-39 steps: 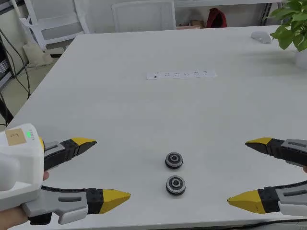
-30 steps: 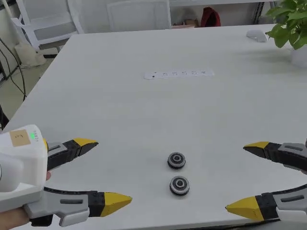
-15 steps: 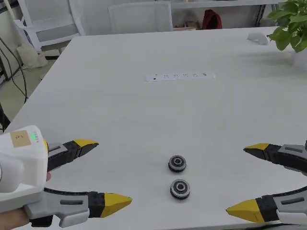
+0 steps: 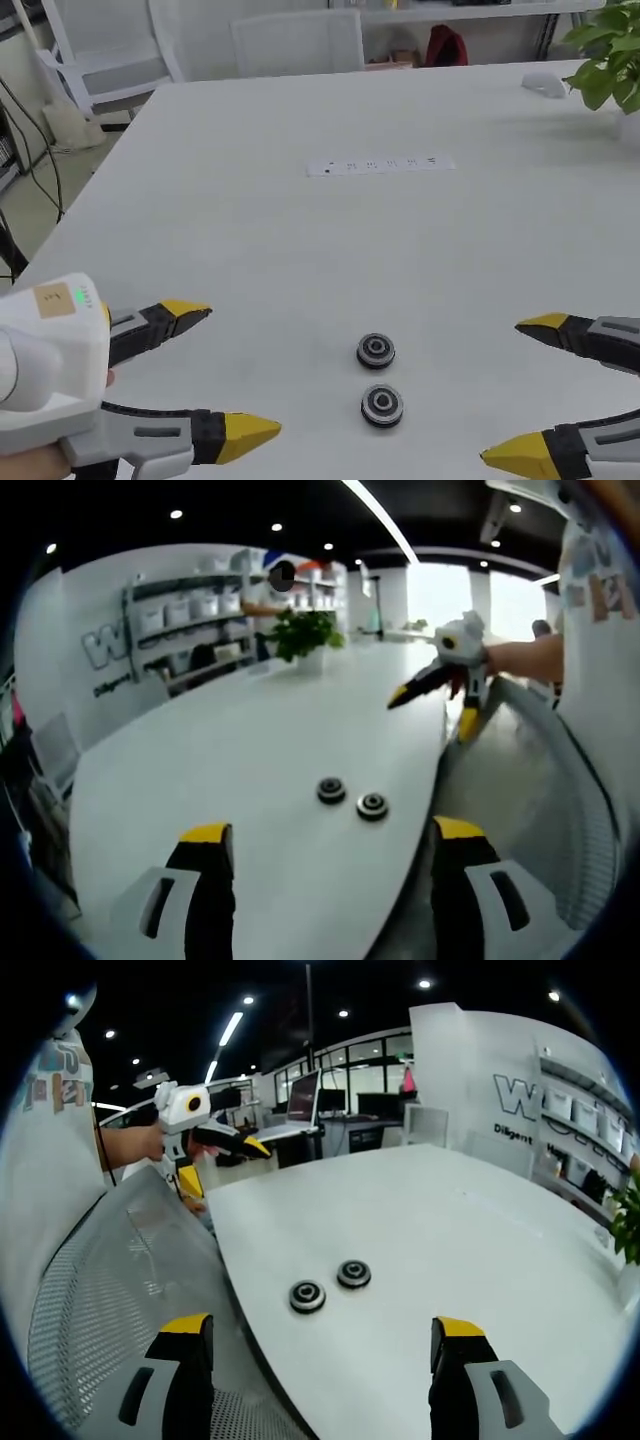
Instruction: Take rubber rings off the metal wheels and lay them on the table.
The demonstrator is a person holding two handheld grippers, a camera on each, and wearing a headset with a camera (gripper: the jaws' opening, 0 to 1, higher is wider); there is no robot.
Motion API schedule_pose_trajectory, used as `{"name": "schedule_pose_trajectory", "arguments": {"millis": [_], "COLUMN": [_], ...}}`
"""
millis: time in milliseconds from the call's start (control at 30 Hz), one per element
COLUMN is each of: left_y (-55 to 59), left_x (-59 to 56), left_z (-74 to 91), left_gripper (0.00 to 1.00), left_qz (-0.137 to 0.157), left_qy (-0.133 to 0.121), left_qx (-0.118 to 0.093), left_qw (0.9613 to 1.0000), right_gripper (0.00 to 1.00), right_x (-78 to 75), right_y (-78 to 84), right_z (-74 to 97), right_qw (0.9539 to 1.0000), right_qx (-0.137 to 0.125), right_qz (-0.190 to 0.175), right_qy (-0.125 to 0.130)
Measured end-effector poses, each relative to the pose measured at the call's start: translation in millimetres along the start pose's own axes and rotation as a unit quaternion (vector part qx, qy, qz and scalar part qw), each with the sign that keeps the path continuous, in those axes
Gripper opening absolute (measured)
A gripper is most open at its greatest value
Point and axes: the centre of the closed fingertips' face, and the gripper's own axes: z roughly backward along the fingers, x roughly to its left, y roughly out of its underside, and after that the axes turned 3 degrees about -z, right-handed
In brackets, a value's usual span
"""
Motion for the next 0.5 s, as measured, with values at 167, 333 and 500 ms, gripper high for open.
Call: {"name": "schedule_pose_trajectory", "arguments": {"millis": [167,333,500], "left_y": [-0.4,0.4,1.2], "left_x": [2.7,1.3,0.2], "left_z": [0.3,-0.7,-1.4], "left_gripper": [0.82,0.82,0.82], "left_qz": [-0.002,-0.001,0.000], "left_qy": [-0.002,-0.001,0.001], "left_qx": [0.001,0.001,0.002], "left_qw": [1.0000,1.0000,1.0000], "right_gripper": [0.89,0.89,0.89], "right_x": [-1.5,-2.3,-2.2], "right_y": [-0.9,-1.1,-1.0], "right_z": [0.1,0.4,-0.7], "right_qw": [1.0000,1.0000,1.0000], "right_qx": [-0.001,-0.002,-0.002], "right_qz": [0.000,0.000,0.001], "right_qy": [0.000,0.001,0.000]}}
